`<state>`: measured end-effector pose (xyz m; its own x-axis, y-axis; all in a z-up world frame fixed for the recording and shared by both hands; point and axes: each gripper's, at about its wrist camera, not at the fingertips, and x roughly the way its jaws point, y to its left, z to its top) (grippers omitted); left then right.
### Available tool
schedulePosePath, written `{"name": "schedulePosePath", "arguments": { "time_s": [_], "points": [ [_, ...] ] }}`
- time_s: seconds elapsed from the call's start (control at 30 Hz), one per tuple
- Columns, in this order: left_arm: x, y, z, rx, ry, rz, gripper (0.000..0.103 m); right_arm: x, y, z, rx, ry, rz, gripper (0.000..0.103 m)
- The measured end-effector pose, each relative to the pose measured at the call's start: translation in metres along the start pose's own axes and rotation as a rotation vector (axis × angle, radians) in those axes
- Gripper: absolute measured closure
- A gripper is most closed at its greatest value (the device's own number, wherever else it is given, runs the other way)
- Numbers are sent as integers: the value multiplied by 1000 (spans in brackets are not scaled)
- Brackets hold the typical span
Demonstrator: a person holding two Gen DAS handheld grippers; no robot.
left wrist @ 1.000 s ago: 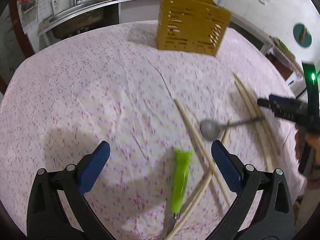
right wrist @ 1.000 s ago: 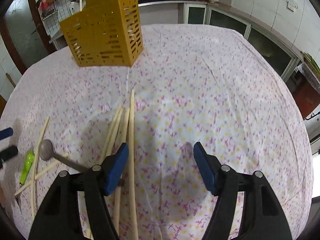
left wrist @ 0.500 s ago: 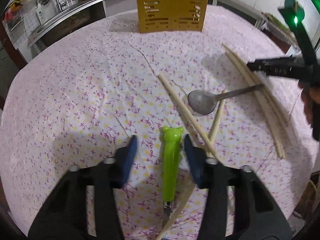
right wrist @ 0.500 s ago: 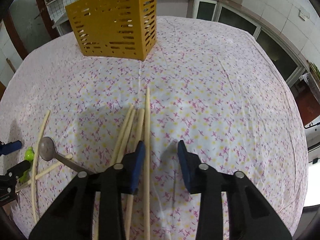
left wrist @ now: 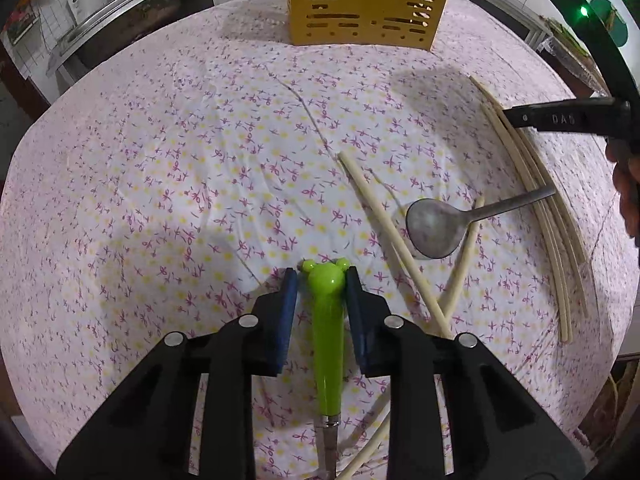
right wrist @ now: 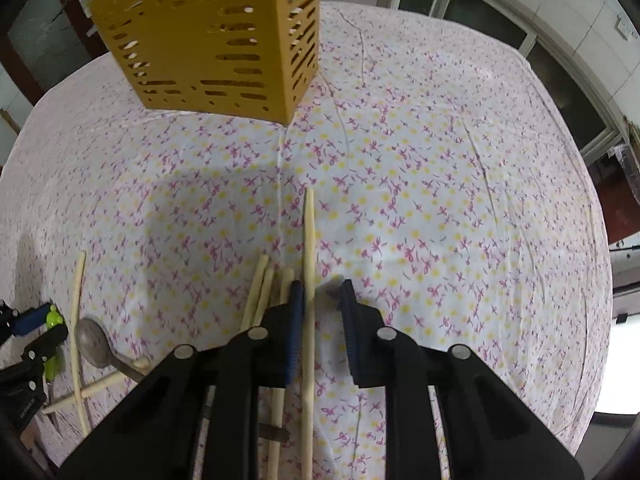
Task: Organize utensils
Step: 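Grasp the green-handled fork with the left tool while the right tool grasps a chopstick, then carry the fork and chopstick up and lower them into the yellow holder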
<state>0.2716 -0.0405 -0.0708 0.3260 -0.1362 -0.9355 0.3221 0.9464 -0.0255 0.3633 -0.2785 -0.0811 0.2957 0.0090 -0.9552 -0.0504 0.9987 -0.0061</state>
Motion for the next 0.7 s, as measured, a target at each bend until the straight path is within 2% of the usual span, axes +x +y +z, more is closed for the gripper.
{"name": "schedulePosePath", "arguments": {
  "time_s": [0.17, 0.37, 0.5, 0.7],
  "points": [
    [1, 1, 1, -5, 5, 7, 84, -1, -4, 4, 0, 20, 9, 96],
    [-1, 4, -2, -20, -10, 2, 85, -10, -18, -10, 36, -26, 50, 97],
    [-11, 5, -3, -35, -39, -4, 85, -24, -34, -23, 80, -102, 77, 97],
    [-47, 16, -7, -83, -144, -32, 85, -46, -37, -45, 90, -238, 87, 97]
  ]
}}
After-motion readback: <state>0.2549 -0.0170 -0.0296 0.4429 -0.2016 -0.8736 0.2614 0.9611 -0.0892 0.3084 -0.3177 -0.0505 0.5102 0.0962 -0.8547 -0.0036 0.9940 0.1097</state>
